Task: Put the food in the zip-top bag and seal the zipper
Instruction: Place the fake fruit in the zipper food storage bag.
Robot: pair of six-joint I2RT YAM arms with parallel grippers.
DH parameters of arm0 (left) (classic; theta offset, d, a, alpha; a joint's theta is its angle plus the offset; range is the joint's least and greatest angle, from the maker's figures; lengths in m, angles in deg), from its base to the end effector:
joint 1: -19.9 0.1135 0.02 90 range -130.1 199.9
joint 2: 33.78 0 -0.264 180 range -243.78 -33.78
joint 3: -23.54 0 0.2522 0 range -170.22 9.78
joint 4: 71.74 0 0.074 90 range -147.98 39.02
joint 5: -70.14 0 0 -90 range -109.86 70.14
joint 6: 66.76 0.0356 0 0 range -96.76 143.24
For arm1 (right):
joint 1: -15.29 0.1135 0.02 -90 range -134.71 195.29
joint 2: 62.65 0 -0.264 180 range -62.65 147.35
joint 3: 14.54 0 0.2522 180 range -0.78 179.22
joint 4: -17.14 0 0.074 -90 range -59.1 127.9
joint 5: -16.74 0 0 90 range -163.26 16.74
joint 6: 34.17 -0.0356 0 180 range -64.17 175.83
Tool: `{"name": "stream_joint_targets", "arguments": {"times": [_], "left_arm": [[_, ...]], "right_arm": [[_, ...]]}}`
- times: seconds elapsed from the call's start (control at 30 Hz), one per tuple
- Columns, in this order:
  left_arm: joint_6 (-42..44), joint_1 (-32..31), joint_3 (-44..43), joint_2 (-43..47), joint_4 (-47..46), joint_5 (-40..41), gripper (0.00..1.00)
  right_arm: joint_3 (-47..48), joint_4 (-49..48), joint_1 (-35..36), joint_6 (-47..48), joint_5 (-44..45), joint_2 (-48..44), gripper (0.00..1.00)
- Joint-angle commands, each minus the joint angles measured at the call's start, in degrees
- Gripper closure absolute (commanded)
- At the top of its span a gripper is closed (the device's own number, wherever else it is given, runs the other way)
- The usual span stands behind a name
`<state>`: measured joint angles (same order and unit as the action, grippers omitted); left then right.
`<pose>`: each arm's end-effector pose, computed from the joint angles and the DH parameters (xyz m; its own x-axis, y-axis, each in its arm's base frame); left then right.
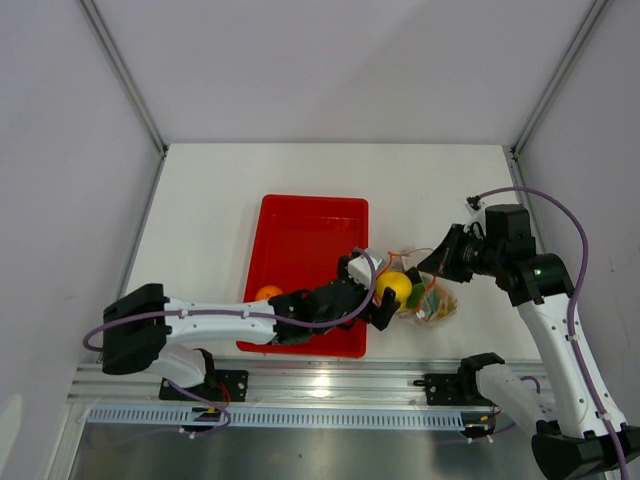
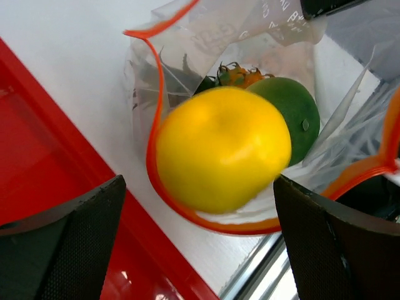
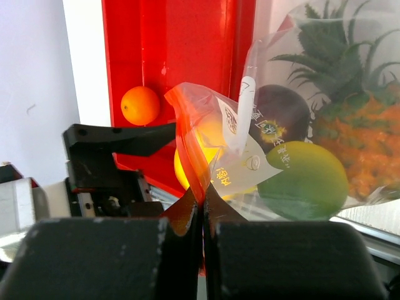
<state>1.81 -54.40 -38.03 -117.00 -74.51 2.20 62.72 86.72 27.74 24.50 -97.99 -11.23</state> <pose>0.1007 -0.3088 0.2480 -0.3724 0.0734 -0.9252 0.7090 0.6657 -0.2326 0.1522 0.0489 0.3563 -0.8320 0.3000 -0.4667 -0.0683 0.7794 0.6227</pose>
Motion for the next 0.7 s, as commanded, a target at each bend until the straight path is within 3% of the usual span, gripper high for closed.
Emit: {"name": "stream_joint_targets", "arguments": {"times": [0.0,0.3,0.5,0.67], "left_arm": [[-0.01,0.12,-2.98,4.73,7.63,2.9,0.0],[-11.17,7.94,-9.4,8.51,21.28,-7.98,0.01],[-13.37,9.61,-5.98,11.4,16.89,-12.57,0.1],[-14.25,12.33,-4.31,13.17,14.34,-16.61,0.24]], "right_arm": [[1.27,-1.76,-0.49,0.57,-1.99,-1.32,1.0],[1.36,-1.14,-0.5,1.18,-2.95,-1.94,1.0],[1.27,-1.23,-0.49,1.18,-3.13,-2.38,1.0],[0.83,-1.49,-0.5,1.36,-3.39,-2.38,1.0]]}}
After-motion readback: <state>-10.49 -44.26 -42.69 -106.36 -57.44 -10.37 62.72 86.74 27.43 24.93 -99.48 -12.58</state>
